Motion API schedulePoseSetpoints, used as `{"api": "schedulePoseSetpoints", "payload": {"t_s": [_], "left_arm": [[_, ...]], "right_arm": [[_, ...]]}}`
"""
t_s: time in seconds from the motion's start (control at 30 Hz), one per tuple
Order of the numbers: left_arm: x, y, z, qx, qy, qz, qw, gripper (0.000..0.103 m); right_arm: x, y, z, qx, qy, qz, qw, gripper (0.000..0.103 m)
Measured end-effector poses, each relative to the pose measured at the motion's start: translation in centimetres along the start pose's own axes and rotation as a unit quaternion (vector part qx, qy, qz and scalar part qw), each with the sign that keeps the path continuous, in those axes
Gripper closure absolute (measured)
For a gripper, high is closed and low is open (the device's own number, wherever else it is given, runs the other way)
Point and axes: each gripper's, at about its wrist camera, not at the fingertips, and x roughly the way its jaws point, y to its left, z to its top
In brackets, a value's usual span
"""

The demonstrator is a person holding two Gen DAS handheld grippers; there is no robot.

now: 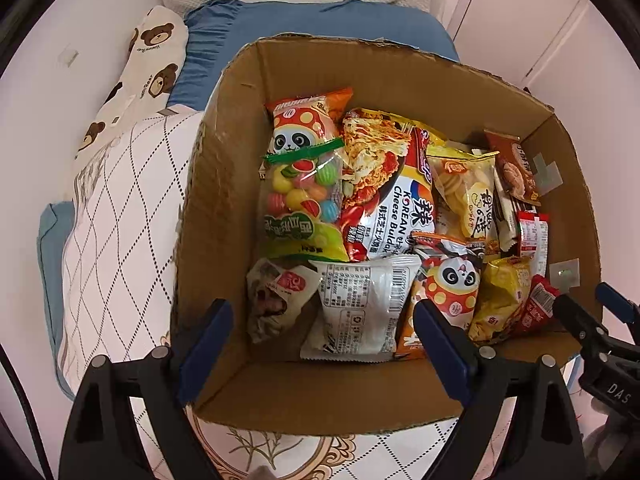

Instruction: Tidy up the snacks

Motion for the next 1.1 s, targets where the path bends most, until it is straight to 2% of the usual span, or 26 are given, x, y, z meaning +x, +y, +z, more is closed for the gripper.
{"api": "schedulePoseSetpoints", "payload": {"t_s": [0.17,0.53,0.77,1.1], "left_arm": [[-0.8,-0.5,-0.6,0.004,-0.012,0.007,0.9999,0.011],[-5.9,-1.7,-3.0,0.006,-0.071,-0.016,0.9973,0.011],[-10.8,-2.2,-6.5,0.006,-0.129,-0.034,0.9911,0.011],[-17.6,-2.2,-12.8,0.007,-0.21,-0.03,0.9771,0.011]], "right_arm": [[-0.9,0.2,-0.4,-0.002,-0.011,-0.007,1.0,0.004],[-6.0,-0.1,-2.1,0.006,-0.067,-0.005,0.998,0.003],[-11.7,0.1,-5.7,0.001,-0.119,0.002,0.993,0.003],[-19.9,0.2,-12.3,-0.012,-0.199,0.005,0.98,0.003]]}}
